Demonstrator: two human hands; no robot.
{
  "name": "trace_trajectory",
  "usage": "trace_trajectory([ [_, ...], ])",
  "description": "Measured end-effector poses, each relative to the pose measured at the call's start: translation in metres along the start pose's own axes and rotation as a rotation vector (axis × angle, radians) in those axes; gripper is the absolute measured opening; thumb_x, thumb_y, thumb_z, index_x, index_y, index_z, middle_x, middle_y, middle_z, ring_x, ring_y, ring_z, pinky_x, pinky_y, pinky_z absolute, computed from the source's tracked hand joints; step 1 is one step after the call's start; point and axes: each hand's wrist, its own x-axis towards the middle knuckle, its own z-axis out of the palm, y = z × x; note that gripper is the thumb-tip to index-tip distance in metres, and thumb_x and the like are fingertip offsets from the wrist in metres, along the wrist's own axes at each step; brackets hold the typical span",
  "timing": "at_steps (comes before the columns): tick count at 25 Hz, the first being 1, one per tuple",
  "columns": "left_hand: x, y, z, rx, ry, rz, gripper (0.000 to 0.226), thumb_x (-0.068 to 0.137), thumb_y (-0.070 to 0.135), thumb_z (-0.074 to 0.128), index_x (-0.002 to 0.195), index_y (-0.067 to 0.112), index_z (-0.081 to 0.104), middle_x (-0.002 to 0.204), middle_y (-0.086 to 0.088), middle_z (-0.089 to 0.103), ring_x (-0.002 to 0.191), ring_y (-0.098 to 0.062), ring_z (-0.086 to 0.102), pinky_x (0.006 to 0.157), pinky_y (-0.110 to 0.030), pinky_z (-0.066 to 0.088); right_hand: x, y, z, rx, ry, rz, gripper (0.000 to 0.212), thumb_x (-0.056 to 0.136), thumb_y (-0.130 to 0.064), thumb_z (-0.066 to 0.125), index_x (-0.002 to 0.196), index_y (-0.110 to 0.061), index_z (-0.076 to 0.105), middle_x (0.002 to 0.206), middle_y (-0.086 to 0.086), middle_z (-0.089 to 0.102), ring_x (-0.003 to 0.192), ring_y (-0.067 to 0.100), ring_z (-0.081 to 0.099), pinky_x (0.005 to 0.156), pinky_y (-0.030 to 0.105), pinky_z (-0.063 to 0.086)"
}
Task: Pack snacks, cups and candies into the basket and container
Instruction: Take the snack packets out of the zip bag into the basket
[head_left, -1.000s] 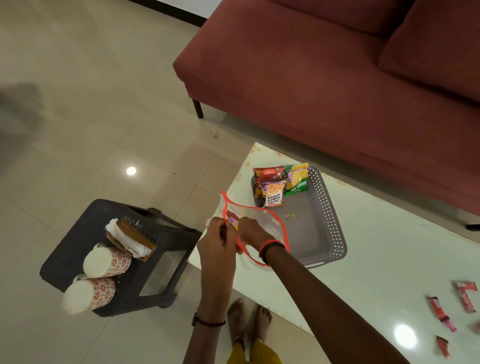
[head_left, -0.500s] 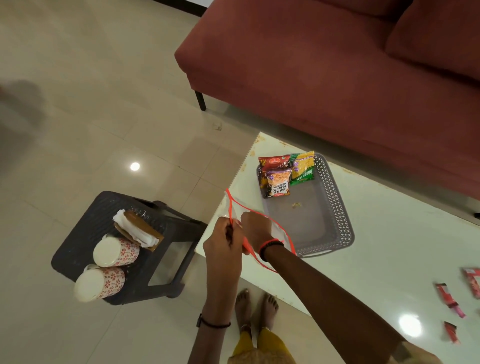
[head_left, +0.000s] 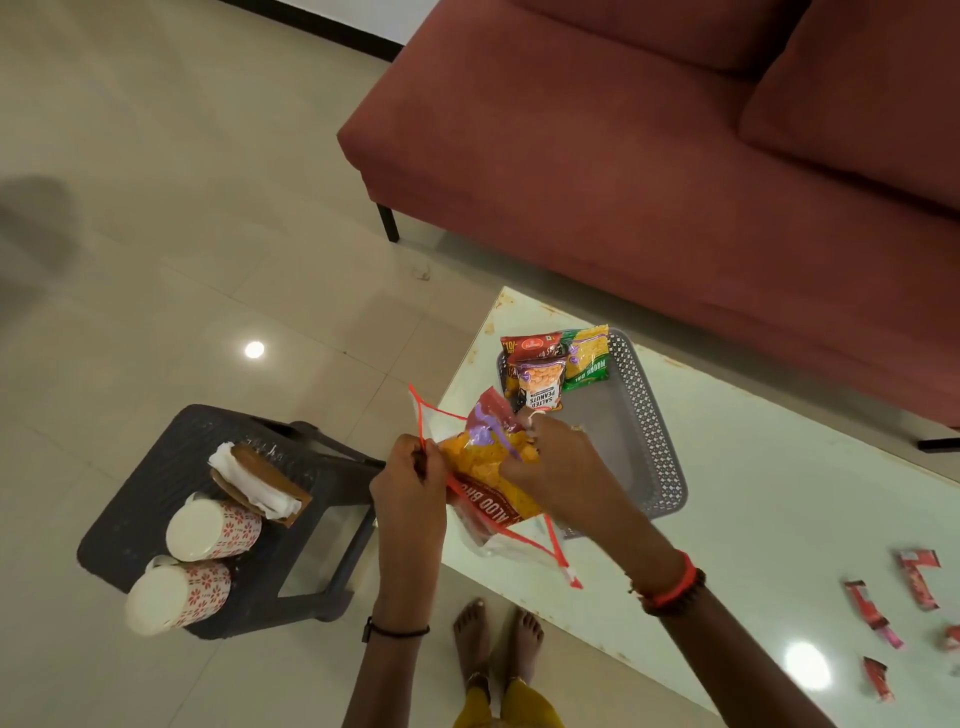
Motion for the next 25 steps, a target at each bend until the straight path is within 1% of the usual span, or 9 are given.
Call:
trace_trajectory([
  [3,0.005,0.006,-0.002,0.04,0.01,0.033,0.016,0.093,0.017,0.049,0.079,0.009,0.049,0.056,0.012,0.05,0.048,0.001,0.052,0.043,0.004,0.039,-0.007,-0.001,-0.05,0.282,-0.019,0.009,0.021,0.088,-0.01,0.061,0.099,-0.028,0.06,0.079,-0.006,0.067,0.062,0.008,0.065,0.056,0.019,0.053],
  [5,0.007,0.01,-0.002,0.045,0.028,0.054,0.016,0.093,0.016,0.05,0.078,0.009,0.049,0.054,0.01,0.05,0.046,0.0,0.051,0.044,0.005,0.038,-0.001,0.008,-0.084,0.484,0.005,-0.016,0.027,0.088,-0.005,0.061,0.11,-0.02,0.061,0.095,0.006,0.073,0.079,0.019,0.071,0.072,0.032,0.059],
  [8,0.013,0.013,0.001,0.042,0.026,0.023,0.018,0.093,0.02,0.048,0.08,0.008,0.052,0.061,-0.001,0.056,0.048,-0.003,0.052,0.046,0.005,0.039,0.023,0.037,-0.123,0.535,0.106,-0.066,0.027,0.088,-0.002,0.059,0.109,-0.019,0.062,0.102,0.007,0.073,0.085,0.017,0.072,0.073,0.029,0.06],
  [10,0.016,0.014,0.005,0.057,0.028,0.025,0.019,0.093,0.019,0.048,0.079,0.006,0.053,0.058,0.0,0.056,0.042,-0.005,0.053,0.046,0.005,0.039,0.056,0.069,-0.133,0.334,0.171,-0.027,0.024,0.09,-0.004,0.057,0.11,-0.017,0.061,0.109,0.01,0.07,0.091,0.019,0.069,0.081,0.035,0.057],
  [12,0.019,0.015,0.009,0.072,0.029,0.036,0.021,0.093,0.018,0.048,0.08,0.003,0.056,0.055,0.006,0.053,0.041,-0.005,0.053,0.045,0.004,0.039,0.099,0.106,-0.131,0.007,0.191,0.035,0.026,0.09,-0.002,0.053,0.115,-0.007,0.058,0.115,0.018,0.065,0.099,0.028,0.063,0.084,0.038,0.052],
  [14,0.024,0.014,0.016,0.083,0.022,0.044,0.023,0.093,0.019,0.048,0.085,0.0,0.058,0.058,0.001,0.057,0.048,-0.003,0.055,0.042,-0.002,0.042,0.14,0.14,-0.12,-0.284,0.156,0.093,0.03,0.09,0.0,0.047,0.12,0.0,0.054,0.12,0.025,0.061,0.101,0.031,0.06,0.078,0.033,0.049],
  [17,0.031,0.014,0.023,0.088,0.028,0.056,0.023,0.092,0.021,0.049,0.085,0.001,0.059,0.065,-0.004,0.06,0.052,-0.002,0.055,0.045,-0.007,0.04,0.179,0.178,-0.1,-0.596,0.033,0.131,0.036,0.093,-0.006,0.041,0.128,-0.007,0.048,0.128,0.022,0.057,0.109,0.039,0.057,0.087,0.042,0.047],
  [21,0.04,0.016,0.03,0.063,0.033,0.065,0.022,0.092,0.023,0.049,0.083,0.005,0.057,0.065,-0.002,0.059,0.057,-0.006,0.06,0.047,-0.009,0.043,0.217,0.205,-0.091,-0.748,-0.047,0.102,0.042,0.092,-0.006,0.04,0.132,-0.02,0.047,0.133,0.011,0.055,0.116,0.035,0.053,0.095,0.047,0.04],
  [25,0.049,0.018,0.032,0.101,0.064,0.094,0.019,0.092,0.021,0.05,0.085,0.006,0.057,0.064,0.002,0.057,0.056,0.0,0.054,0.04,-0.003,0.041,0.249,0.218,-0.094,-0.791,-0.133,0.08,0.037,0.093,-0.005,0.038,0.124,-0.021,0.051,0.124,0.006,0.059,0.116,0.029,0.051,0.101,0.05,0.032],
])
